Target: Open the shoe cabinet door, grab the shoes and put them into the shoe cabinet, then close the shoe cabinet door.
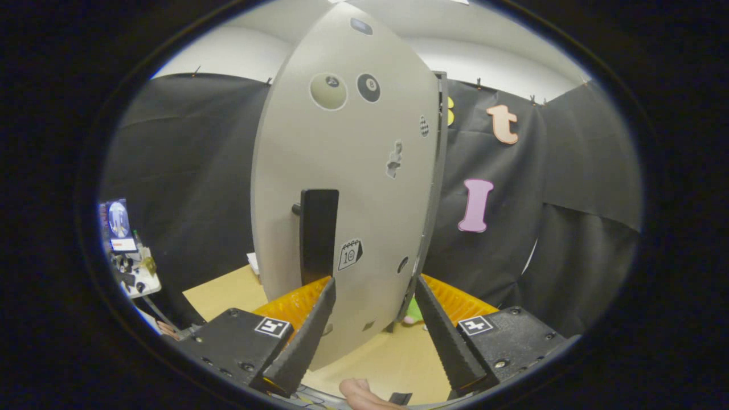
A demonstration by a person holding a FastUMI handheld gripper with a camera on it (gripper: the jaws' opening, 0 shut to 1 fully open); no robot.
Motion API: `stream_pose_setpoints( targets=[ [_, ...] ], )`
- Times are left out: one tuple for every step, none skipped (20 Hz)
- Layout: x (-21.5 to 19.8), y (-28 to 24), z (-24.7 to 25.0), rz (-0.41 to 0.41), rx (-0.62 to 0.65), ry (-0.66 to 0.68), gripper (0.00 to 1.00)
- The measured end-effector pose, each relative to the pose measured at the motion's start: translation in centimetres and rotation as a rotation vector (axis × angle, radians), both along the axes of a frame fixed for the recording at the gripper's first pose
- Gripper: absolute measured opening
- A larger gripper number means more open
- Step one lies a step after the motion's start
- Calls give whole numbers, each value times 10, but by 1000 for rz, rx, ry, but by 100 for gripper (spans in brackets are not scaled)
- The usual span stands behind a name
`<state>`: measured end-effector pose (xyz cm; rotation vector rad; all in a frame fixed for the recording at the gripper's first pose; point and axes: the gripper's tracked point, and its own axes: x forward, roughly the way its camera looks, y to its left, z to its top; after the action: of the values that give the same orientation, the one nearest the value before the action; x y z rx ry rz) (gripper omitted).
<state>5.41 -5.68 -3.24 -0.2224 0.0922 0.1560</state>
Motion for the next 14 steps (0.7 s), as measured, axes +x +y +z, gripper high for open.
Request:
stream_pose_setpoints(
  targets=[
    [2, 6, 1, -11, -11, -6, 93],
    [6, 12, 1, -20, -20, -14, 93],
    [10, 20, 0, -27, -25, -18, 93],
    [13, 28, -2, -34, -25, -17, 93],
    [15, 37, -4, -39, -23, -14, 93],
    [18, 46, -6, -39, -22, -10, 93],
    [20, 56, -7, -35, -24, -4, 93],
    [25, 66, -7, -21, -34, -9, 94],
    [30, 77, -7, -14, -44, -12, 94],
    [33, 86, -12, -11, -49, -6, 95],
    [37, 96, -16, -14, -46, 6, 97],
    [41, 101, -19, -20, -42, 16, 98],
    [45, 107, -18, -26, -31, 13, 98],
    [48, 112, -14, -34, -15, 2, 98]
  ],
)
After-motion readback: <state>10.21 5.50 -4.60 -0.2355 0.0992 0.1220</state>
